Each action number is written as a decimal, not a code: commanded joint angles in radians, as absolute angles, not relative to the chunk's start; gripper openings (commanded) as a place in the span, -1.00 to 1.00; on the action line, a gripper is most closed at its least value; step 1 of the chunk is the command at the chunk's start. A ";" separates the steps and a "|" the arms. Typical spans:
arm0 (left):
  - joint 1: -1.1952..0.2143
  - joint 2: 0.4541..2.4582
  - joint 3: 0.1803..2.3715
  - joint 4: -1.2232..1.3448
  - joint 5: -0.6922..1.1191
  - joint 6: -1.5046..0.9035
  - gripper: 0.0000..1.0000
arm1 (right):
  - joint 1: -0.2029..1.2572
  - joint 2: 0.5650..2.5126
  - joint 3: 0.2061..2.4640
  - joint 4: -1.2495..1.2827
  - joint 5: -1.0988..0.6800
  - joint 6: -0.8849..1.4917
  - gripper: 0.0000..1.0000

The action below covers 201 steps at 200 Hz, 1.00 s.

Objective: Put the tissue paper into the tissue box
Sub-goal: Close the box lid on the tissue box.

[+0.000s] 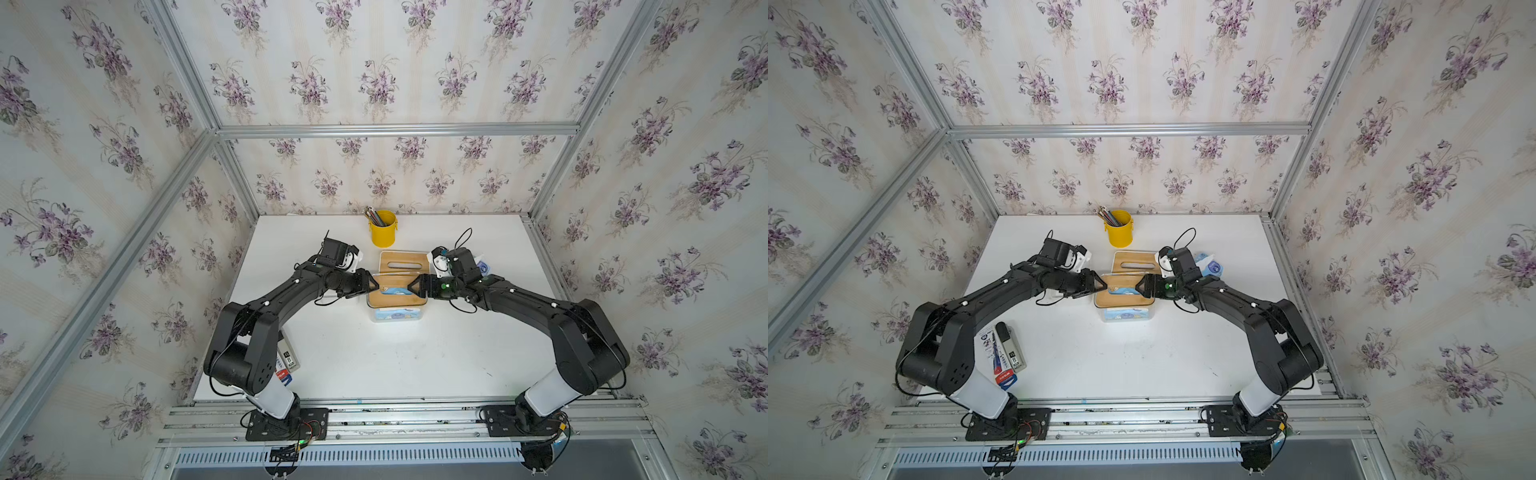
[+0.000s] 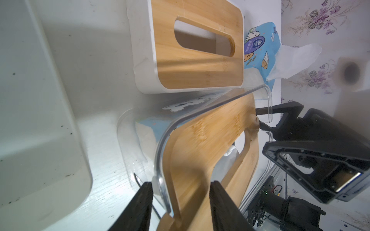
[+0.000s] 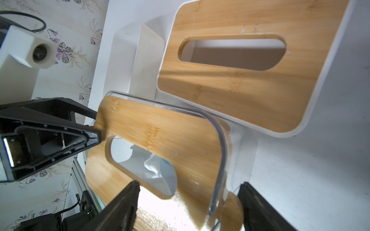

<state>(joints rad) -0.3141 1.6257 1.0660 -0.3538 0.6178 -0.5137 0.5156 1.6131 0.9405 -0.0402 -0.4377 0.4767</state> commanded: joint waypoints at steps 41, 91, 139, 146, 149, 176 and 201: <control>-0.318 1.640 1.053 -0.295 0.697 -0.551 -0.03 | 0.520 1.609 0.937 0.026 -0.497 0.492 0.61; -0.316 1.648 1.045 -0.276 0.713 -0.571 -0.09 | 0.525 1.587 0.918 0.040 -0.477 0.488 0.60; -0.317 1.618 1.042 -0.286 0.710 -0.610 0.01 | 0.531 1.575 0.914 0.036 -0.429 0.478 0.59; -0.316 1.613 1.045 -0.299 0.698 -0.603 0.04 | 0.531 1.575 0.914 0.034 -0.423 0.473 0.60; -0.316 1.611 1.047 -0.306 0.691 -0.600 0.05 | 0.531 1.575 0.913 0.032 -0.422 0.471 0.60; -0.315 1.606 1.058 -0.359 0.648 -0.572 0.20 | 0.530 1.578 0.917 0.021 -0.404 0.465 0.60; -0.314 1.598 1.051 -0.375 0.638 -0.566 0.28 | 0.530 1.585 0.917 0.021 -0.399 0.461 0.60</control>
<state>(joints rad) -0.3145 1.6096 1.0512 -0.3447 0.6529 -0.5907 0.5293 1.5829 0.9134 -0.0265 -0.4007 0.4740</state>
